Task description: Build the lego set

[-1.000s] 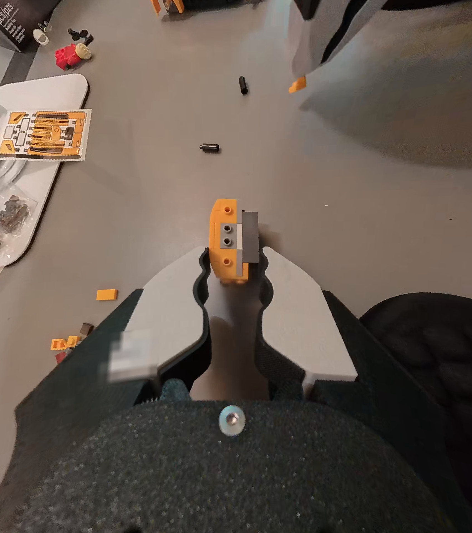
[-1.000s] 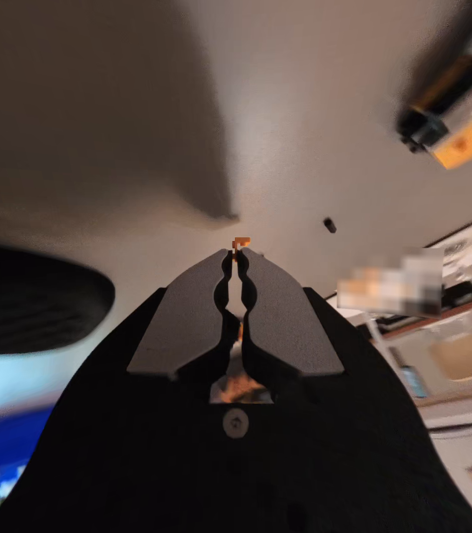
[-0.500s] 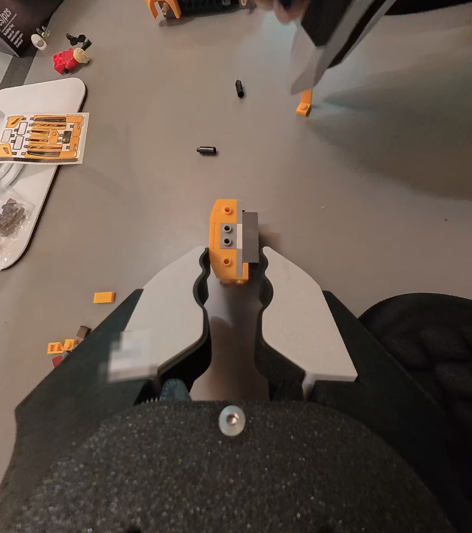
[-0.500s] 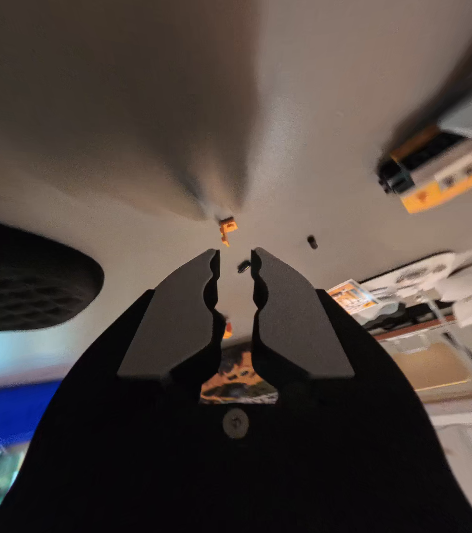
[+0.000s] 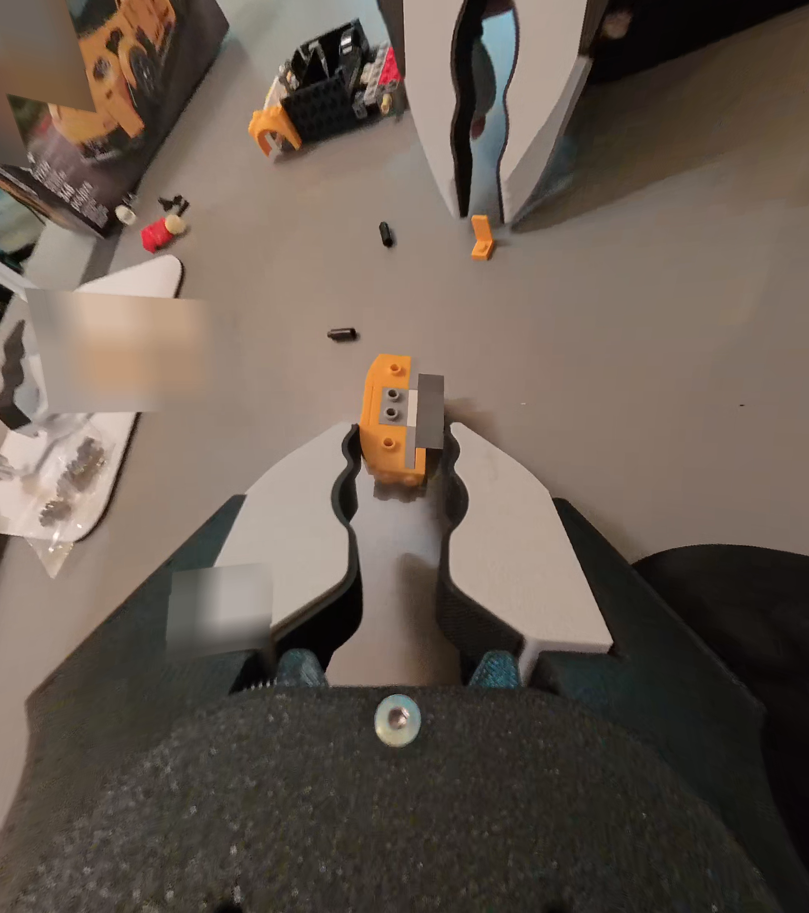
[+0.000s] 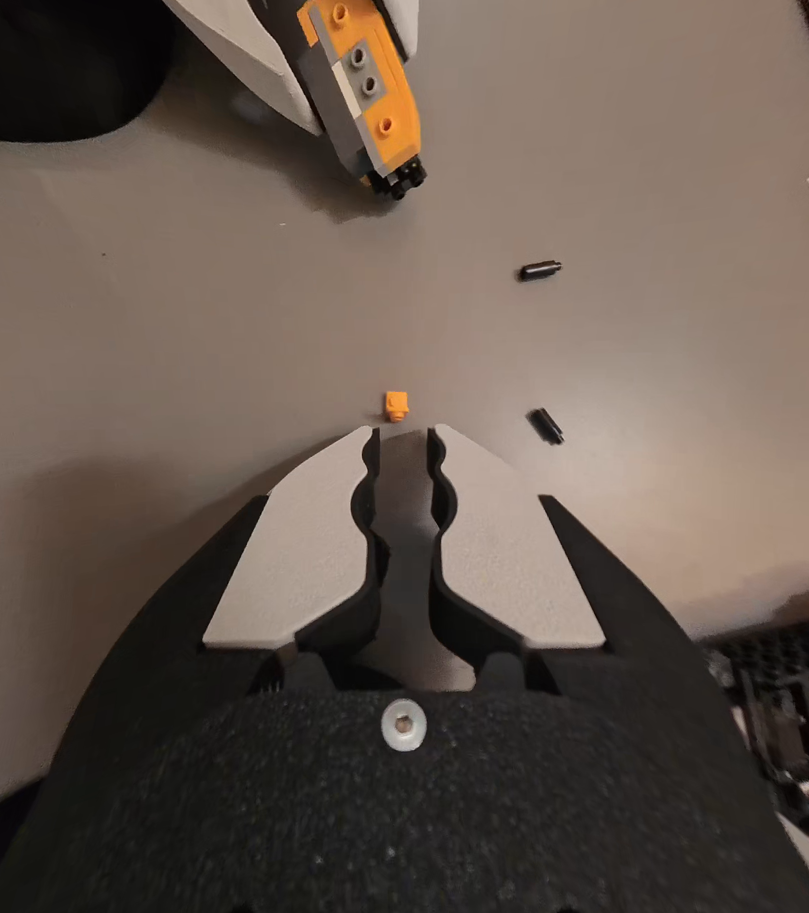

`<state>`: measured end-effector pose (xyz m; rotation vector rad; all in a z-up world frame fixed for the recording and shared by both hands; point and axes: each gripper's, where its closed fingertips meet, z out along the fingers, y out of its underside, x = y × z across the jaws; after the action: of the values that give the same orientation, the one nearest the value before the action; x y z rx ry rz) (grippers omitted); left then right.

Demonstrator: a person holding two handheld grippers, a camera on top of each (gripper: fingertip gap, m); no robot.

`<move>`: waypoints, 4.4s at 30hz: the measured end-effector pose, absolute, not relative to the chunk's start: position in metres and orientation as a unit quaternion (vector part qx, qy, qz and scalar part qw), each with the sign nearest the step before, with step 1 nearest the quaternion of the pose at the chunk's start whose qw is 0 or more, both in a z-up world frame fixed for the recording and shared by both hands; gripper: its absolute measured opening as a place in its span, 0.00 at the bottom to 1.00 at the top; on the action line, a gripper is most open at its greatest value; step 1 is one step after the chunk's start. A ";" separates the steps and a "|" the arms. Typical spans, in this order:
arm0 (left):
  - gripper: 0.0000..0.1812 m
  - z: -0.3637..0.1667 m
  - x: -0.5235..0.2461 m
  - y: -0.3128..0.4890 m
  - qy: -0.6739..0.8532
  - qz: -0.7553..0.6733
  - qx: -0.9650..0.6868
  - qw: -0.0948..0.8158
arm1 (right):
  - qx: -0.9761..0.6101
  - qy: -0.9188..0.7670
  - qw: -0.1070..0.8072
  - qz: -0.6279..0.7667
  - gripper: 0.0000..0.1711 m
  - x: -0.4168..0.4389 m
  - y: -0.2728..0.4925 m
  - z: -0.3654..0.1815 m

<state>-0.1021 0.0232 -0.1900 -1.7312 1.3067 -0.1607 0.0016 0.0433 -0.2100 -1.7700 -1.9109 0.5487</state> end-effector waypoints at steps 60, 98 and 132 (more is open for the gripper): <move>0.17 -0.158 -0.077 0.011 0.384 -0.305 -0.752 0.441 | -0.723 -0.421 -0.207 0.507 0.05 -0.060 0.012 -0.146; 0.17 -0.199 -0.046 -0.003 0.277 -0.448 -0.850 0.022 | -0.685 -0.452 -0.141 0.554 0.05 0.005 0.011 -0.132; 0.03 -0.105 -0.013 -0.020 0.558 -0.180 -0.639 0.499 | -0.593 -0.407 -0.157 0.677 0.05 -0.021 -0.027 -0.100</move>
<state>-0.0131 -0.0199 -0.1051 -1.5450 1.3494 -0.4363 -0.0214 -0.0267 -0.1002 -2.0756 -1.4255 2.3684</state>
